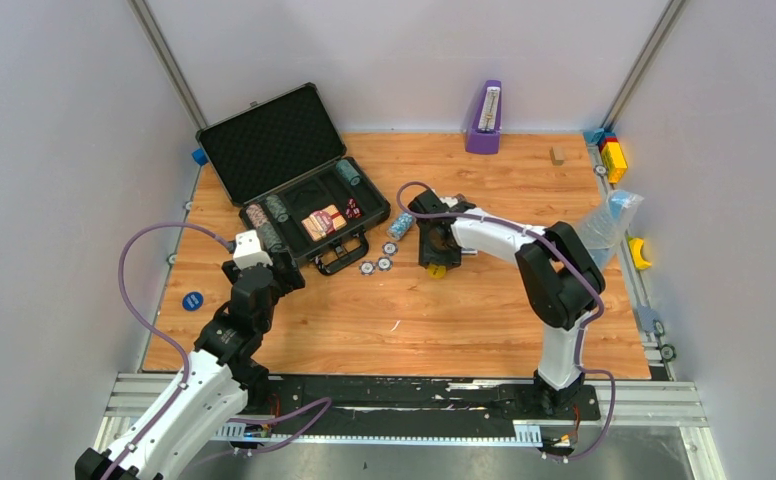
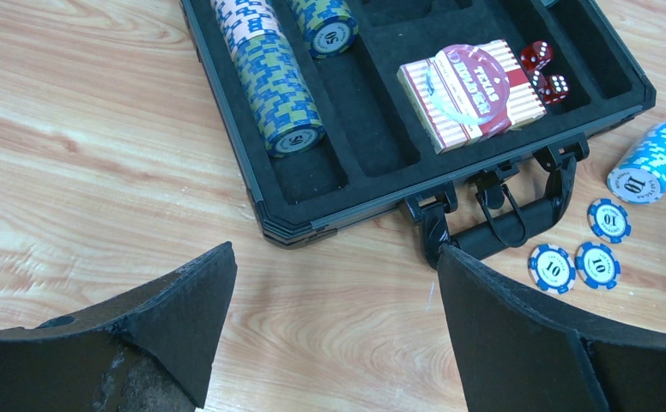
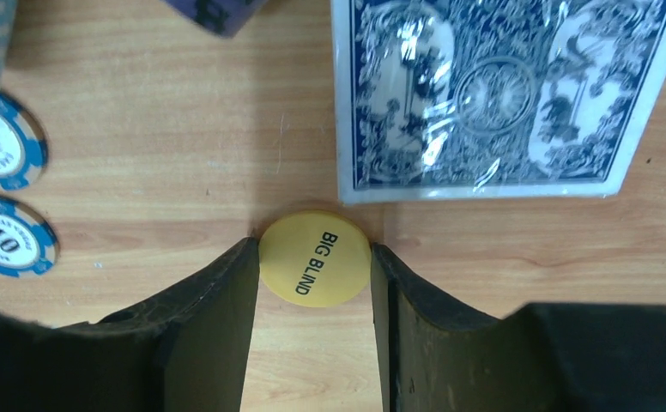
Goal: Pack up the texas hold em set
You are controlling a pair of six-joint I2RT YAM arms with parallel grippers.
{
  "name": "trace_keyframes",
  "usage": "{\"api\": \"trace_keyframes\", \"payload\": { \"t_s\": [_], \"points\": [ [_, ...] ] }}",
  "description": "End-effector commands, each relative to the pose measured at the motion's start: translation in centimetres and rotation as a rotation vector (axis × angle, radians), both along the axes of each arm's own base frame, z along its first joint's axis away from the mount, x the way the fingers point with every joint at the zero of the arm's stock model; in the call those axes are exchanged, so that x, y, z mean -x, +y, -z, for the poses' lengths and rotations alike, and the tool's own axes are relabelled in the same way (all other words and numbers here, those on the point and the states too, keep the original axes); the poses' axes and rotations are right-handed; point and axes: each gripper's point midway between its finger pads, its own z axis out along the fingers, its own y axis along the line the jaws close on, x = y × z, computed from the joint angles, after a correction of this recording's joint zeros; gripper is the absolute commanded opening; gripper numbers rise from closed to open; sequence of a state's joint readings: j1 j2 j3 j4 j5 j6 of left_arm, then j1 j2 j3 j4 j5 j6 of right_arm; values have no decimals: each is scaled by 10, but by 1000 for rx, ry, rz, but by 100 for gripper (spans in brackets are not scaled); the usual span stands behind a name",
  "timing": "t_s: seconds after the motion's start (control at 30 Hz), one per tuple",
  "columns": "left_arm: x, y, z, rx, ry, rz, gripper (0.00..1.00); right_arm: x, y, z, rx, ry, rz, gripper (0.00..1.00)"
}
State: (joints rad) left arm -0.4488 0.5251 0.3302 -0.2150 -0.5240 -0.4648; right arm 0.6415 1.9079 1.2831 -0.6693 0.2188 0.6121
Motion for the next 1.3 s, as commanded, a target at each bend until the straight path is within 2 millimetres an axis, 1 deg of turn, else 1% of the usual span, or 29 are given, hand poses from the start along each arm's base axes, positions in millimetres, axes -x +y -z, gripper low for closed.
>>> {"api": "trace_keyframes", "payload": {
  "t_s": [0.0,0.2,0.3,0.37,0.4,0.43,0.47,0.5,0.53,0.57,0.63,0.8,0.97,1.1,1.23,1.27],
  "points": [
    [-6,0,-18,10,-47,-8,95,30,8,-20,14,59,-64,0],
    [-5,0,-18,11,-47,-3,95,28,34,-70,-93,-21,-111,0],
    [-5,0,-19,12,-51,-2,95,25,42,-88,-128,-58,-122,0],
    [-5,0,-19,13,-52,-1,95,25,47,-95,-144,-69,-129,0],
    [-5,-1,-20,12,-52,0,95,25,48,-97,-146,-71,-131,5],
    [-5,-1,-20,12,-52,1,95,26,48,-98,-142,-71,-131,27],
    [-5,-1,-19,12,-51,3,95,27,47,-96,-128,-76,-129,54],
    [-5,-1,-20,12,-52,3,95,29,47,-92,-112,-76,-130,77],
    [-5,-1,-19,12,-52,6,95,31,45,-85,-90,-65,-131,90],
    [-5,-1,-19,12,-52,6,95,33,44,-78,-69,-49,-132,95],
    [-5,-2,-19,12,-52,8,95,35,39,-64,-26,-23,-129,97],
    [-5,-2,-19,12,-53,8,95,36,37,-38,21,18,-135,90],
    [-5,-1,-19,12,-53,6,95,35,36,-12,45,58,-135,88],
    [-5,-1,-20,12,-54,6,95,36,34,9,69,93,-135,83],
    [-5,-1,-19,11,-52,6,95,38,32,22,68,122,-141,73],
    [-5,-1,-19,12,-52,6,95,38,33,23,64,125,-144,72]
  ]
}}
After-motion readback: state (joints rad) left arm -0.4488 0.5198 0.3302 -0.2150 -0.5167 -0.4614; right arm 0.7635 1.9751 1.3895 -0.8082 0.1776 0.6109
